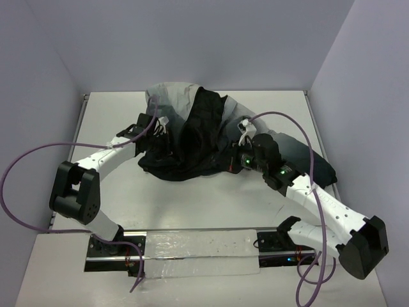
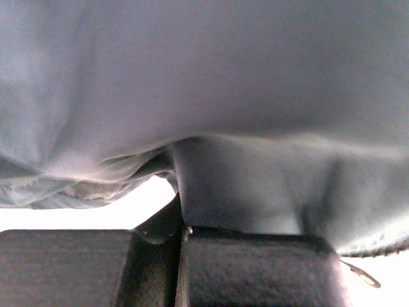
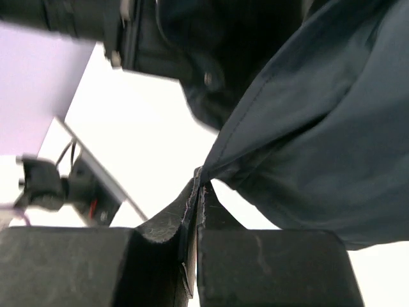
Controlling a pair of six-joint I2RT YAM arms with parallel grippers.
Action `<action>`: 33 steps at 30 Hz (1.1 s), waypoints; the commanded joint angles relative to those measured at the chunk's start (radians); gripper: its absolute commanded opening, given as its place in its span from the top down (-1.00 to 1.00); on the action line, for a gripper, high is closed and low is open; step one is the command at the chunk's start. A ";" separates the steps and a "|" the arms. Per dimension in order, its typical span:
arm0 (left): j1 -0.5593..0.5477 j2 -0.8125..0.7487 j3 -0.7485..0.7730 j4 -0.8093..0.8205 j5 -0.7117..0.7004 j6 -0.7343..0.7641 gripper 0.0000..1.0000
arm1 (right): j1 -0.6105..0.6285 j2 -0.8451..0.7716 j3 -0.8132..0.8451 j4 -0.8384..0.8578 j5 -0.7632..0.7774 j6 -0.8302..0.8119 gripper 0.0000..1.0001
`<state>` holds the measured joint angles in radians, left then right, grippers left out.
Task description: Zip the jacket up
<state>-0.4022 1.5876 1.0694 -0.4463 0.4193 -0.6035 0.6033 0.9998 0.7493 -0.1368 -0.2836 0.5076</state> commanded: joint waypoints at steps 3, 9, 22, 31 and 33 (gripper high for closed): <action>0.011 -0.038 -0.049 0.083 0.067 -0.015 1.00 | -0.020 0.108 -0.151 0.370 -0.235 0.094 1.00; 0.016 -0.027 -0.045 0.084 0.056 -0.021 1.00 | -0.022 0.216 -0.270 0.548 -0.139 0.198 1.00; 0.006 0.054 -0.017 0.049 -0.079 0.004 1.00 | -0.039 0.027 -0.366 0.385 0.027 0.190 1.00; 0.000 -0.014 0.021 0.004 -0.093 0.046 -0.87 | -0.057 -0.143 -0.300 0.271 -0.093 0.126 1.00; -0.001 -0.029 0.077 -0.045 -0.117 0.065 -0.96 | -0.072 -0.165 -0.274 0.245 -0.129 0.118 1.00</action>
<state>-0.3980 1.6324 1.0274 -0.4367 0.3468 -0.5842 0.5551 0.8782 0.4024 0.1591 -0.3350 0.6675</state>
